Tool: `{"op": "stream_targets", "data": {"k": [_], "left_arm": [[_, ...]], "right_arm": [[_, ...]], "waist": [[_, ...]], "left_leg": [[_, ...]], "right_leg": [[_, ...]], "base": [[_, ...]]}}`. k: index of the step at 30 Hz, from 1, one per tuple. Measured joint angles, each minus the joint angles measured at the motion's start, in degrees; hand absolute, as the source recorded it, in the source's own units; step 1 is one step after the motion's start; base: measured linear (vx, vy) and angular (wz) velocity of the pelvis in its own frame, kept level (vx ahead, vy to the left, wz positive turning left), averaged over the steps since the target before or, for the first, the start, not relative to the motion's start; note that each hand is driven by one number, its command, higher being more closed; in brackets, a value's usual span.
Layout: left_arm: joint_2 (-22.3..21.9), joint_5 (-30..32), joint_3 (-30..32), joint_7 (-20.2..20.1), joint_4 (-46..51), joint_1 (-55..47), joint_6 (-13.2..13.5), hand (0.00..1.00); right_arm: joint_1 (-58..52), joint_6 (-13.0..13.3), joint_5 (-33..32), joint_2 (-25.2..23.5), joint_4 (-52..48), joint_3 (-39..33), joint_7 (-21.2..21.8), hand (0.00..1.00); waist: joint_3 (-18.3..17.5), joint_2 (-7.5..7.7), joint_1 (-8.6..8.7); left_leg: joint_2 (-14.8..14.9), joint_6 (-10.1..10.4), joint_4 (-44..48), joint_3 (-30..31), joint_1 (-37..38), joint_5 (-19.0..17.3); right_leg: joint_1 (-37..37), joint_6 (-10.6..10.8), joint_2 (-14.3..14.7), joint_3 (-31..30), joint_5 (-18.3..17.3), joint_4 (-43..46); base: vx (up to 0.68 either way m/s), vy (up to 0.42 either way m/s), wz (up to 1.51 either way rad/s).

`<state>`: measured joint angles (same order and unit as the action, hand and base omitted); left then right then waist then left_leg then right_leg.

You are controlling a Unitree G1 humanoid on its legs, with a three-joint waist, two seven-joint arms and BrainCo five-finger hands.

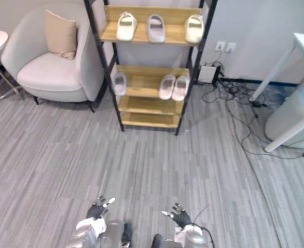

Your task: Organize the slippers on the shoe rack

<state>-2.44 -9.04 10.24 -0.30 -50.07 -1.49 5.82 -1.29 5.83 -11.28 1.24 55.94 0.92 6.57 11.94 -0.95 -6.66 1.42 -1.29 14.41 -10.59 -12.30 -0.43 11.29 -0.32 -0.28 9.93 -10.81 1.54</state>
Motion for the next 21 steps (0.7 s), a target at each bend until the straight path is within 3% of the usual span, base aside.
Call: {"op": "stream_targets", "data": {"k": [1,3,5,6,7,8,9,10,11,12,13,14,15,16,17,18,19,20,21], "left_arm": [[0.5,0.0,0.2,0.0,0.1,0.2,-0.1,0.00],[0.5,0.1,1.5,0.0,0.3,0.2,-0.1,0.00],[0.7,0.1,1.4,0.0,-0.3,-0.1,-0.2,0.00],[1.2,0.1,-0.6,0.0,-1.1,-0.2,-0.2,0.00],[1.5,0.1,-2.5,0.0,-1.8,-0.1,-0.2,0.00],[1.9,0.1,-2.6,-0.1,-2.0,0.1,-0.2,0.00],[2.3,0.1,-3.1,0.0,-3.5,0.8,-0.4,0.00],[2.6,0.0,-3.6,0.0,-4.7,0.9,-0.6,0.00],[2.7,0.1,-3.7,0.0,-5.2,0.8,-0.5,0.00],[2.7,0.0,-3.8,0.0,-5.4,0.8,-0.6,0.00],[2.9,0.1,-4.0,0.0,-5.8,0.9,-0.7,0.00],[2.9,0.1,-4.0,0.0,-5.8,0.9,-0.7,0.00],[3.0,0.1,-3.9,0.0,-5.8,0.8,-0.8,0.00],[3.0,0.1,-3.9,0.0,-5.7,0.8,-0.8,0.00],[3.0,0.1,-3.9,0.0,-5.7,0.8,-0.8,0.00],[3.0,0.1,-3.4,-0.1,-5.8,0.4,-1.0,0.00],[2.8,0.1,-3.1,-0.1,-6.0,0.4,-1.2,0.00],[0.5,0.1,-1.8,-0.1,-6.5,0.3,-1.2,0.00],[-0.3,0.2,-0.9,0.0,-6.1,0.0,-1.1,0.00]], "right_arm": [[-0.1,-0.1,0.0,-1.1,0.3,-0.2,0.0,0.00],[0.2,-0.1,0.1,-2.3,-0.1,-0.1,0.4,0.00],[-0.5,-0.1,0.1,-3.4,-0.3,-0.2,0.6,0.00],[-2.1,0.3,0.1,-3.7,-1.1,-0.2,1.2,0.00],[-2.2,0.5,0.2,-3.2,-1.3,-0.2,1.5,0.00],[-1.8,0.6,0.2,-3.3,-1.1,-0.2,1.4,0.00],[-1.6,0.5,0.2,-2.8,-1.1,-0.3,1.4,0.00],[-1.5,0.5,0.2,-2.0,-1.0,-0.3,1.5,0.00],[-1.4,0.7,0.2,-1.5,-1.1,-0.3,1.5,0.00],[-1.3,0.8,0.2,-1.4,-1.0,-0.3,1.5,0.00],[-0.5,1.0,0.2,-0.6,-1.0,-0.7,1.5,0.00],[-0.2,1.0,0.2,-0.5,-1.0,-0.8,1.5,0.00],[0.4,1.0,0.1,-0.2,-0.8,-0.9,1.5,0.00],[0.6,1.1,0.2,0.0,-0.7,-0.8,1.5,0.00],[0.6,1.2,0.1,0.0,-0.7,-0.8,1.4,0.00],[0.5,1.4,0.1,-0.1,-0.6,-0.8,1.4,0.00],[0.5,1.5,0.1,0.0,-0.6,-0.8,1.4,0.00],[1.4,1.4,0.2,1.2,-0.3,-1.2,1.2,0.00],[1.5,1.5,0.2,1.3,-0.3,-1.6,1.2,0.00]], "waist": [[-0.3,0.88,0.16],[-0.5,1.62,-0.81],[-1.1,2.05,-1.32],[-1.5,2.56,-0.97],[-1.6,2.86,-0.06],[-1.3,3.20,0.04],[-1.1,4.12,0.66],[-0.9,3.61,1.27],[-0.8,3.37,1.73],[-0.8,3.29,1.88],[-0.7,2.96,2.73],[-0.6,2.86,3.02],[-0.5,2.71,3.51],[-0.3,2.63,3.48],[-0.3,2.65,3.48],[-0.2,3.27,3.65],[-0.1,3.19,3.91],[-0.4,-0.20,4.01],[-0.9,-1.17,4.03]], "left_leg": [[-0.5,-1.9,1.5,-1.8,1.0,-1.2],[-0.2,-2.7,2.9,-4.6,3.0,-3.1],[-0.5,-3.6,1.1,-6.2,7.8,-3.8],[-1.6,-3.6,-0.5,-5.5,11.9,-6.0],[-2.6,-3.0,-2.4,-2.7,15.5,-9.4],[-3.2,-3.2,-2.6,-2.7,16.3,-9.7],[-3.6,-4.1,-2.7,-1.6,19.6,-11.5],[-2.7,-4.0,-4.1,-0.4,23.5,-12.4],[-1.9,-3.6,-4.7,0.4,24.7,-12.9],[-1.6,-3.5,-4.8,0.7,25.1,-13.0],[0.2,-3.2,-6.5,2.4,27.4,-13.2],[0.6,-3.2,-6.9,2.7,27.7,-13.2],[1.5,-3.1,-8.1,3.7,29.1,-13.2],[2.0,-2.0,-8.3,4.4,30.0,-13.9],[2.0,-1.4,-8.2,4.8,30.2,-14.2],[1.4,1.2,-8.1,6.4,32.0,-15.9],[1.5,2.4,-8.1,7.1,32.9,-16.7],[4.5,3.3,-6.5,8.5,33.7,-17.0],[5.3,3.6,-3.5,9.2,32.0,-16.8]], "right_leg": [[0.6,1.3,-1.6,-0.9,-0.6,0.4],[0.3,2.4,-2.6,-4.4,0.0,4.1],[-3.1,4.9,-3.7,-6.3,-1.0,17.3],[-6.8,8.1,-5.2,-6.2,-0.3,31.5],[-11.4,9.3,-6.6,-4.5,1.3,43.4],[-12.4,8.9,-7.6,-3.9,0.9,46.5],[-14.7,6.2,-9.1,-2.0,-1.1,52.2],[-16.1,3.7,-9.4,2.5,-4.6,51.4],[-17.1,2.6,-9.3,4.7,-5.7,49.3],[-17.6,2.3,-9.2,5.5,-6.0,48.1],[-21.5,1.4,-8.1,8.0,-6.4,39.4],[-22.3,1.3,-7.6,8.1,-5.9,36.6],[-24.4,1.5,-5.9,7.1,-2.9,27.7],[-25.0,1.4,-3.6,3.7,2.8,18.4],[-24.9,1.3,-3.0,2.7,5.0,15.4],[-24.6,-1.1,-2.5,1.0,11.3,12.3],[-24.5,-1.8,-2.5,0.1,15.2,13.3],[-24.1,-1.8,-1.5,2.5,10.4,17.5],[-24.0,-2.1,-1.1,3.7,9.0,17.7]], "base": [[0.49,0.126,-0.25],[0.50,0.139,-0.65],[0.45,0.147,-0.59],[0.39,0.075,-0.04],[0.39,0.075,0.07],[0.34,-0.010,0.28],[0.30,-0.033,0.40],[0.42,-0.066,0.52],[0.24,-0.045,0.41],[0.33,-0.092,0.56],[0.30,-0.086,0.50],[0.47,-0.146,0.68],[0.53,-0.193,0.49],[0.45,-0.166,0.44],[0.59,-0.260,0.41],[0.31,-0.154,0.39],[0.61,-0.267,0.58],[0.49,-0.218,0.49],[0.58,-0.263,0.46]]}}
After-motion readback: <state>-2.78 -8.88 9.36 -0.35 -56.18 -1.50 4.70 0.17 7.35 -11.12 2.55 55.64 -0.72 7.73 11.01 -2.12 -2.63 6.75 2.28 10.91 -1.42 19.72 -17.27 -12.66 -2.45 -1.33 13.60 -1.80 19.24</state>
